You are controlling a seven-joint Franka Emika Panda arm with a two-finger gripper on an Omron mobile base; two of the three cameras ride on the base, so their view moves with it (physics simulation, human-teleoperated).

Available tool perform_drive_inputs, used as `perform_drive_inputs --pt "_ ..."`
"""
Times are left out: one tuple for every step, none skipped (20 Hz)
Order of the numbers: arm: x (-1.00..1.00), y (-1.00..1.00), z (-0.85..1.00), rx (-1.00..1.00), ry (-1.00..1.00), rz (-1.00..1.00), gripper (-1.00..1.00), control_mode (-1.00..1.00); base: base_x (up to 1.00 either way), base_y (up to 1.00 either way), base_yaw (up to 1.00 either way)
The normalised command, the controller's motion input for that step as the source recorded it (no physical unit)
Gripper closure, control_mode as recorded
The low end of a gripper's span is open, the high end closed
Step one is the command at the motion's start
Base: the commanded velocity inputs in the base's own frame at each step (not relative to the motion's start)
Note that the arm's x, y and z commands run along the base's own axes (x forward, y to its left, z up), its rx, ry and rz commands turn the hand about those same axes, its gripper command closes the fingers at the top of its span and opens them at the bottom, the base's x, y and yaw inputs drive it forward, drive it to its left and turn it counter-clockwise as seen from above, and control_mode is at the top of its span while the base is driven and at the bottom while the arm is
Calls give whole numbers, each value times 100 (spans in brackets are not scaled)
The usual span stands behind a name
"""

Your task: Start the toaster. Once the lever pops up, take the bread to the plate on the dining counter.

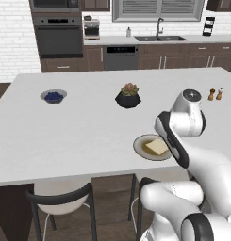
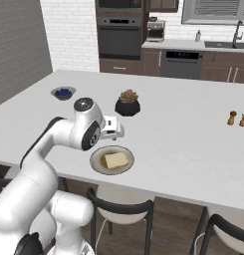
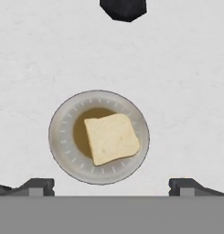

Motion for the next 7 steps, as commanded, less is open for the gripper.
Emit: perform_drive_inputs --pt "-41 0 30 1 -1 0 -100 -100 0 0 0" --pt "-48 0 14 8 -6 0 -100 -100 0 0 0" --pt "-49 0 19 8 -7 0 -100 -100 0 0 0" --pt "-45 0 18 7 -8 0 -100 -100 0 0 0" --pt "-41 0 20 7 -11 0 -100 -100 0 0 0" --pt "-26 0 22 9 -11 0 -100 -100 0 0 0" --pt "-9 0 28 9 -7 0 -100 -100 0 0 0"
